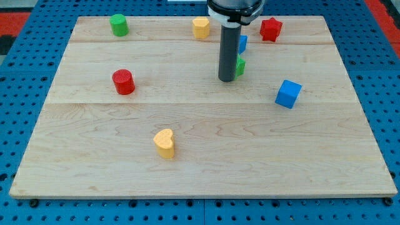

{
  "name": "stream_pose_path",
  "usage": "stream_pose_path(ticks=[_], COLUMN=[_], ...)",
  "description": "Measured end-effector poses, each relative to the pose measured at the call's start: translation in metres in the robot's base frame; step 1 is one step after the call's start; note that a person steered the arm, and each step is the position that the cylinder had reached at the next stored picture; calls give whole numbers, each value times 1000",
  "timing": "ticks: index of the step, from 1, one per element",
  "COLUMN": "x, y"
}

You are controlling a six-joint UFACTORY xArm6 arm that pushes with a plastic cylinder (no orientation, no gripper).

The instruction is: Push the blue cube diagonally bottom right of the green star

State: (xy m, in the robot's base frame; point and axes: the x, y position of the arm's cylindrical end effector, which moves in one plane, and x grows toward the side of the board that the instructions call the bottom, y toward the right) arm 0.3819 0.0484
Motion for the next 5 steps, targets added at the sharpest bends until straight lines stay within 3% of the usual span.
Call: stream_pose_path(ticks=[1, 3, 5], x=[47, 111, 42], y=[8, 157, 111])
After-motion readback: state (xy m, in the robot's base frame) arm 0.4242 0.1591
